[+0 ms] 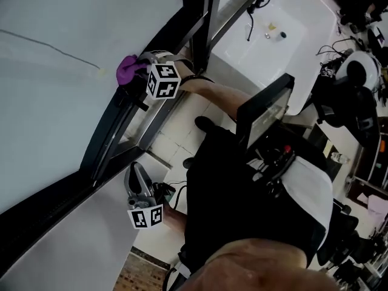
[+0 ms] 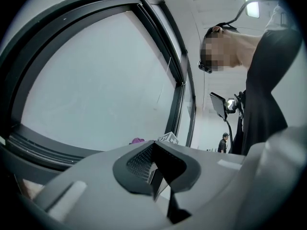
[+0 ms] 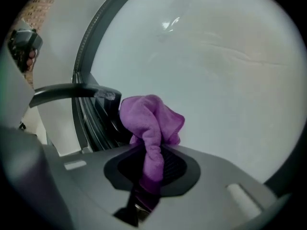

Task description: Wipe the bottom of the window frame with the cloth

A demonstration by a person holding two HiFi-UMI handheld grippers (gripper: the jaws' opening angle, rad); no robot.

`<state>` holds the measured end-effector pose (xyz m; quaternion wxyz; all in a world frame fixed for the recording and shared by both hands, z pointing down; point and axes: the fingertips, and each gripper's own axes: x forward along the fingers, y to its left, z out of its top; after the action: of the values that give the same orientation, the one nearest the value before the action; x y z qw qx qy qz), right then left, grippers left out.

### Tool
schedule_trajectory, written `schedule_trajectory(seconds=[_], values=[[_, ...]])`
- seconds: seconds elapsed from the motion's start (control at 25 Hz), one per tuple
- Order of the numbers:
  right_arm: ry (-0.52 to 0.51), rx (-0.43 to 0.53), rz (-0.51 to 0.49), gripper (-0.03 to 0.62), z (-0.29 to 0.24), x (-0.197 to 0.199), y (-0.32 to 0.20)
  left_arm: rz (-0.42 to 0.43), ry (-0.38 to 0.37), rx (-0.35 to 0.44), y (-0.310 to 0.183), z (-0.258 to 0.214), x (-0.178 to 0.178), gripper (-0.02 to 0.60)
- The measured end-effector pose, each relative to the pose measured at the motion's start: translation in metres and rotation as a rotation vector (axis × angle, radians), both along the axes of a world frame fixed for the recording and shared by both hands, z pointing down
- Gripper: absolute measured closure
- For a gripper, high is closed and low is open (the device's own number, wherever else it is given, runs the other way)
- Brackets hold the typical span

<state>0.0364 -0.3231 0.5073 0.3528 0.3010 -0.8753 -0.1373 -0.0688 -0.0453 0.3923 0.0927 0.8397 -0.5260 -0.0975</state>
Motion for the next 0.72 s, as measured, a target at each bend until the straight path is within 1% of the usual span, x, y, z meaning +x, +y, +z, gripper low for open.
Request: schedule_trajectory(seconds=[0.16,0.36,0.52,0.6,0.72], values=[[0.039,0.035,0.082,0.528,0.001,0.039,-0.023,0.020,-0.013,0.002,-0.007,-0.004,0.009,0.578],[0.087,0.047,0.226,0.530,0.002,0.109,-0.063,0.039,-0.028,-0.016,-0.015,-0.001,0.020,0.578],[0.126,0.051,0.327,0.529,0.004,0.157,-0.090,0.046,-0.036,-0.025,-0.021,0.001,0.026,0.578],[0.160,0.065,0.379,0.528,0.005,0.178,-0.102,0.045,-0.039,-0.027,-0.023,0.002,0.027,0.578],[0.242,0.096,0.465,0.530,0.006,0.208,-0.120,0.039,-0.042,-0.031,-0.025,0.003,0.029,0.579]])
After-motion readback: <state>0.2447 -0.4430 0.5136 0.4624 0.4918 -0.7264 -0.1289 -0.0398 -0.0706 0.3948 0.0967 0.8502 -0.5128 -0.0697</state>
